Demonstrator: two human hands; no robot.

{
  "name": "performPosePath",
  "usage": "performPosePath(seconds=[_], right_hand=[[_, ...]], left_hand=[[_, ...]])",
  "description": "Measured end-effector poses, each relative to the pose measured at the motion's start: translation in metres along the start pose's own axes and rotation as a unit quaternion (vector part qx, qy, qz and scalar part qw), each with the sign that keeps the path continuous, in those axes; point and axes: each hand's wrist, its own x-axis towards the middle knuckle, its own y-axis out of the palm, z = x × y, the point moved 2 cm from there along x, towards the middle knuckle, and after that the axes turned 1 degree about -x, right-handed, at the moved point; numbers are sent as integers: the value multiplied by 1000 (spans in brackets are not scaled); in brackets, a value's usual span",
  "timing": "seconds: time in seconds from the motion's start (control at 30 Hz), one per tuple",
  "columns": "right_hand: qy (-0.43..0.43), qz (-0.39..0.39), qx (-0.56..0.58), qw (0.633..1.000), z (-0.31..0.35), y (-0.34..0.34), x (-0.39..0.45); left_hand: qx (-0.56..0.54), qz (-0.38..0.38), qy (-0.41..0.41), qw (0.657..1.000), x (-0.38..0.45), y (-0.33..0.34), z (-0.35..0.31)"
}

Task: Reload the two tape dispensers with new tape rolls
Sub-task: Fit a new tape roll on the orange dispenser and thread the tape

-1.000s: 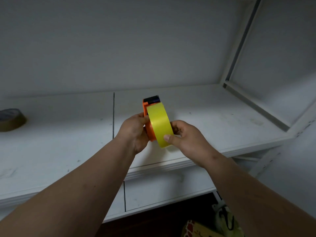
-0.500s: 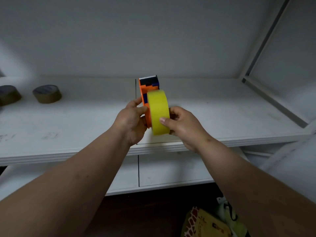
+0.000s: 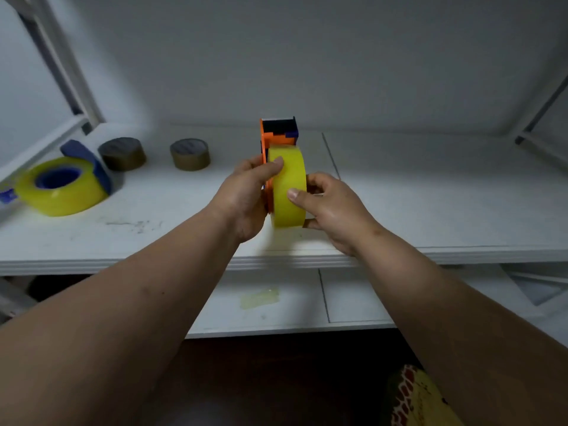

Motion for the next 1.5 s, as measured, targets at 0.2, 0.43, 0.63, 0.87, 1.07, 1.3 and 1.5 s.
performPosePath(seconds=[0.2,0.43,0.63,0.87,1.07,1.3,1.5], right_hand=[[1,30,-10,999,9,65,24],[7,127,-4,992,14,103,71],[-11,164,-15,986,23,134,106],[-34,179,-55,982,37,179,126],[-47,142,-137,979,47,228,130],[24,141,-104,984,49,269,123],[17,-27,-95,995,57,285,129]], left_hand=[[11,4,-3,1000,4,-60,-27],[3,-37,32,999,25,-107,-48],[-11,-43,67,997,41,-139,-67],[-48,-67,60,995,52,-183,-89],[-26,-11,31,999,57,-232,-114],[24,40,9,999,48,-283,-129],[61,75,-21,995,37,-303,-122]])
